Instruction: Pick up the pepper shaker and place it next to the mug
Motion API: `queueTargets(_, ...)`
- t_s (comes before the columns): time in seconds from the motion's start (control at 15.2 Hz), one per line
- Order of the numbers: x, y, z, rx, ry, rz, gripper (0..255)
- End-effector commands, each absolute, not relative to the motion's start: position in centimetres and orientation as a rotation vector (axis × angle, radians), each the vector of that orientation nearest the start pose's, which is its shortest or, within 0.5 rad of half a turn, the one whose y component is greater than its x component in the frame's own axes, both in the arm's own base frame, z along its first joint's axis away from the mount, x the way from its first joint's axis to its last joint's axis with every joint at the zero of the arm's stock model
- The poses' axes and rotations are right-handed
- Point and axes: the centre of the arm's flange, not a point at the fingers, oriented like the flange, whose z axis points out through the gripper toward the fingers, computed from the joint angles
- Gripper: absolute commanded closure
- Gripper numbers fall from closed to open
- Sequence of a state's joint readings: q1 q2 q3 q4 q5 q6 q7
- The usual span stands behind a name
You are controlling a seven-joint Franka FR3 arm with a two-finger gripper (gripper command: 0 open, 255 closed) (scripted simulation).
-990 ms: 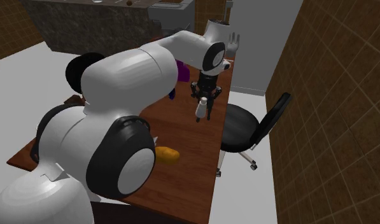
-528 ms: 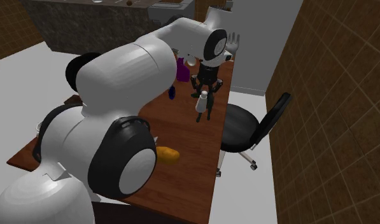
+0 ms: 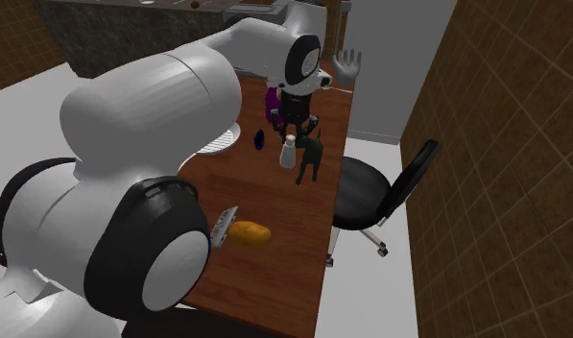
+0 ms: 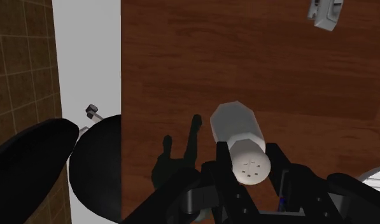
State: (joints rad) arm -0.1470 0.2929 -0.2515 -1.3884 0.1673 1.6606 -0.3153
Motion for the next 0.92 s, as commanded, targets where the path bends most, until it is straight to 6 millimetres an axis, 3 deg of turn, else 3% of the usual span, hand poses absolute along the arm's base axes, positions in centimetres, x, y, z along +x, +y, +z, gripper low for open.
queueTargets(0.0,60.4,-18.8,54.5,-3.046,0.137,-0.034,255)
queueTargets(0.86,56.3,-2.2,54.6,-3.046,0.137,-0.034,255)
